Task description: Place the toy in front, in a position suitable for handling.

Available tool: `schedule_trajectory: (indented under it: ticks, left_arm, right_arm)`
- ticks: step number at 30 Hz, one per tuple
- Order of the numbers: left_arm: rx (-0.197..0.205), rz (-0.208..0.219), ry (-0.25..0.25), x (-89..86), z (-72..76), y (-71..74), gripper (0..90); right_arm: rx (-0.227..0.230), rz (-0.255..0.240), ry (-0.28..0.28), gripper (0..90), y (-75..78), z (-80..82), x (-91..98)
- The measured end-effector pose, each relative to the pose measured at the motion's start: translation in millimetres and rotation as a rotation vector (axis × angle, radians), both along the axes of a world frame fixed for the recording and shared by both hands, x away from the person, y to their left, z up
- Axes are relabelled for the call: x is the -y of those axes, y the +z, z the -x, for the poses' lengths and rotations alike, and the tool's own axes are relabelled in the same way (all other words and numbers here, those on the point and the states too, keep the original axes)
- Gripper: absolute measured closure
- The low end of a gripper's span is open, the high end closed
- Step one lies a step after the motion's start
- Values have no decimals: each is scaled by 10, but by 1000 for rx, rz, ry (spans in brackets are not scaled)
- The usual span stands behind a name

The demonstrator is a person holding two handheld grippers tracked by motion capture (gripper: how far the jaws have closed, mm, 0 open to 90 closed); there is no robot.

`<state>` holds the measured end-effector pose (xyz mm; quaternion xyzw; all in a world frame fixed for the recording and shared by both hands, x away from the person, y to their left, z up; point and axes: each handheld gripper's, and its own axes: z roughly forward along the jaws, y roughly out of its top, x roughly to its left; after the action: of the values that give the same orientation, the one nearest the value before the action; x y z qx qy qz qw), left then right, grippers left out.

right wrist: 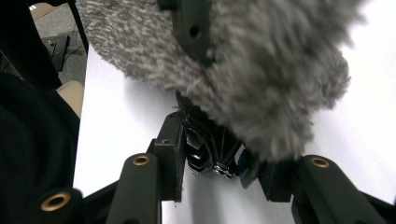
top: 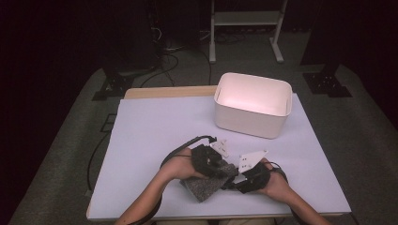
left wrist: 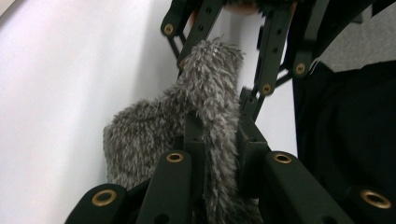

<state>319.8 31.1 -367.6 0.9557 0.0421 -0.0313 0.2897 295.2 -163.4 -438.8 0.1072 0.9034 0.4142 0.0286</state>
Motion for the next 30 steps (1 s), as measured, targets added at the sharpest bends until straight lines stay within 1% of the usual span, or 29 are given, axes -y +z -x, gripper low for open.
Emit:
schedule_trajectory:
  ticks: [4, 6, 9, 13, 19, 22, 25, 30]
  left_arm:
    - [7, -15, 26, -160, -1, 15, 783]
    - [7, -16, 47, -246, -16, 16, 782]
    - [-2, -1, 60, -306, -24, 7, 780]
    - [-10, 10, 45, -248, -22, 0, 780]
    - [-14, 20, -10, -5, -4, 9, 780]
    - [-10, 12, -34, 82, -4, 11, 778]
    - [-10, 15, -30, 52, -7, 9, 777]
    - [-12, 25, 16, -146, -19, 4, 772]
  right_arm:
    - [4, 0, 0, 569, 0, 1, -1]
    - [2, -1, 0, 569, 0, -5, 0]
    - [-10, -6, -2, 569, -1, -16, 1]
    - [-5, -1, 1, 569, -1, -15, -6]
    - [-13, -1, -3, 569, 0, -14, -8]
    - [-9, 0, -3, 569, 1, -11, -9]
    - [-3, 9, 0, 570, 6, -8, -14]
    - [-10, 28, 7, 571, 28, -24, -27]
